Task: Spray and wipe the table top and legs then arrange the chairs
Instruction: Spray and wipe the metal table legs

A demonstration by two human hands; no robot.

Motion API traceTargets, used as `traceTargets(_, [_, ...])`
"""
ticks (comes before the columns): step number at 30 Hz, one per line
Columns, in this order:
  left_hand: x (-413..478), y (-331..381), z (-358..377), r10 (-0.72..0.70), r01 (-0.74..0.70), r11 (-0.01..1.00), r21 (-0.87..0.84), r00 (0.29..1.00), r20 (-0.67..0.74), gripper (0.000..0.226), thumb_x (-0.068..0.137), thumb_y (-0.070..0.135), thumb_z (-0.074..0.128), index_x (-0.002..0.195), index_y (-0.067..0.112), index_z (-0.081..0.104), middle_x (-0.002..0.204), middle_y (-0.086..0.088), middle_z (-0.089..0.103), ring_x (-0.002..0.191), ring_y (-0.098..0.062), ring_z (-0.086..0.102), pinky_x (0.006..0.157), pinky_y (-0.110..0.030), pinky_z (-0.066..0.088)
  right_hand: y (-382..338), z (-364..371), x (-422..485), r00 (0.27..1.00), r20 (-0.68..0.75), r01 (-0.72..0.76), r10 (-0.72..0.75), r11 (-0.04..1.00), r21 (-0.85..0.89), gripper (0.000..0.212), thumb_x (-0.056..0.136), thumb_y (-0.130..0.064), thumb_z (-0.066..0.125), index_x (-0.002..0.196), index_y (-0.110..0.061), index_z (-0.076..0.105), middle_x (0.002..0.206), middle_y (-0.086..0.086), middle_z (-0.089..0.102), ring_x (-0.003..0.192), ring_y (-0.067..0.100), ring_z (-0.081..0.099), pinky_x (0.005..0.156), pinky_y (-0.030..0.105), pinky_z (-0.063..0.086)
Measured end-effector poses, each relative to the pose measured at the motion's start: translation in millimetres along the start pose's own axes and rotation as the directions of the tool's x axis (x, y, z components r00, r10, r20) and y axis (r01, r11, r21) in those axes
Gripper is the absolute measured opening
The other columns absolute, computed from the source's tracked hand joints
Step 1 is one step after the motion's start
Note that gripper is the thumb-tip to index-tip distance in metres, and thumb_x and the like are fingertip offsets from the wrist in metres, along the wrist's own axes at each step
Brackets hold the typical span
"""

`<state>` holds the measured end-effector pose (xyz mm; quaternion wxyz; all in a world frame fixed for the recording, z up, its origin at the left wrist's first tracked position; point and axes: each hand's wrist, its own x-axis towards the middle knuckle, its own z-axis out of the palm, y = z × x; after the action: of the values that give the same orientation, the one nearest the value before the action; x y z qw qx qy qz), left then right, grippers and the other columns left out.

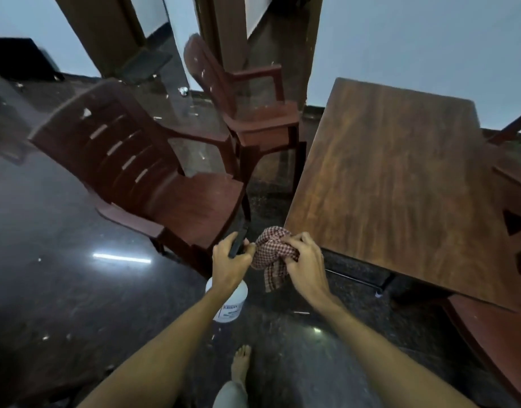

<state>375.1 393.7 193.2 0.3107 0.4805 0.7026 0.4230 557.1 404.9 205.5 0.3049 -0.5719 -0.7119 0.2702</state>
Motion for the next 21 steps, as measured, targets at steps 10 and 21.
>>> traceTargets(10, [156, 62, -36, 0.180, -0.177, 0.983, -0.044, 0.981, 0.074, 0.016, 0.086, 0.020, 0.074, 0.075, 0.017, 0.062, 0.063, -0.003, 0.065, 0.058, -0.027, 0.066, 0.056, -0.046, 0.058, -47, -34, 142, 0.942, -0.327, -0.104, 0.072, 0.991, -0.081, 0.040, 0.079, 0.004, 0.069, 0.117, -0.007, 0.071, 0.100, -0.005, 0.055, 0.096, 0.011, 0.057, 0.086, 0.021, 0.045])
traceTargets(21, [322, 134, 24, 0.259, -0.244, 0.966, -0.086, 0.927, 0.272, 0.017, 0.085, 0.020, 0.073, 0.072, 0.017, 0.061, 0.060, -0.001, 0.062, 0.055, -0.025, 0.061, 0.056, -0.051, 0.059, -18, -71, 255, 0.803, -0.548, -0.311, 0.236, 0.949, -0.048, 0.040, 0.077, 0.005, 0.072, 0.115, -0.007, 0.073, 0.102, 0.001, 0.060, 0.095, 0.017, 0.061, 0.088, 0.031, 0.052])
